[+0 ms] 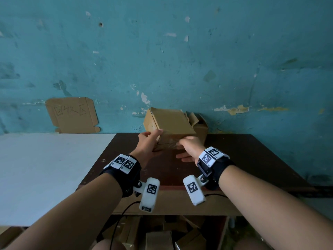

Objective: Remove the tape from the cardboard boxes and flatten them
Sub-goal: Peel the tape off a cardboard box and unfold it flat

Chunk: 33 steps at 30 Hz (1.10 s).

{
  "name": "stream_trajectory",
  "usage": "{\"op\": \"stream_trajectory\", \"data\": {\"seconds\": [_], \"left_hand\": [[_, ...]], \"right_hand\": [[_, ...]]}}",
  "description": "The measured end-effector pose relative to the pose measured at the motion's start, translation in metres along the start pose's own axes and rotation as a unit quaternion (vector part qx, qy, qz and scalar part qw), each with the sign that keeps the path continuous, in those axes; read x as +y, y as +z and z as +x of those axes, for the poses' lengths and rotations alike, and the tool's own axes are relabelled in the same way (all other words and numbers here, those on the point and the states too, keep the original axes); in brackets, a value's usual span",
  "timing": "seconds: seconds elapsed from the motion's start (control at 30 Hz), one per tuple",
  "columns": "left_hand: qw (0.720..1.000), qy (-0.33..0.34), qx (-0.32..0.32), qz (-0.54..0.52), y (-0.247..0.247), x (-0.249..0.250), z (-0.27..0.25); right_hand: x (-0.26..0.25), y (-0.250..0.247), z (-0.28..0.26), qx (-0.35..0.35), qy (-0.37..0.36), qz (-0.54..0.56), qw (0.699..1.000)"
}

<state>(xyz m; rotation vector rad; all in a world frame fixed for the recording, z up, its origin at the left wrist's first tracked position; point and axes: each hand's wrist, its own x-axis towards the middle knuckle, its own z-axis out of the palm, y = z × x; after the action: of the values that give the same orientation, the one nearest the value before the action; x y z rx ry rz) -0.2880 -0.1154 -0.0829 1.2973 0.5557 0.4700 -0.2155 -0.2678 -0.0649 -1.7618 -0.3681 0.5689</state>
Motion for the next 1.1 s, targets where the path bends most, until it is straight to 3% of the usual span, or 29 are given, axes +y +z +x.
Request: {"op": "stream_trajectory", "data": {"seconds": [0.67,0.83,1.0,1.1], "left_hand": [[0.999,-0.014,-0.039,0.028,-0.005,0.015,-0.014],[0.999,-0.027,-0.028,0.005,-0.018,0.02,-0.012],[0.998,-0.055,0.013,-0.028,-0.042,0.019,-0.007],[0.997,-0.068,0.007,-0.032,-0.045,0.018,-0.009]], "right_hand": [[0.01,-0.023,0.0,0.088,-0.065,-0.029,0.994],[0.014,-0.042,0.004,0.155,-0.123,-0.068,0.978],[0.02,-0.066,0.008,0.128,-0.116,-0.027,0.985],[0.023,-0.066,0.012,0.122,-0.086,0.002,0.989]]}}
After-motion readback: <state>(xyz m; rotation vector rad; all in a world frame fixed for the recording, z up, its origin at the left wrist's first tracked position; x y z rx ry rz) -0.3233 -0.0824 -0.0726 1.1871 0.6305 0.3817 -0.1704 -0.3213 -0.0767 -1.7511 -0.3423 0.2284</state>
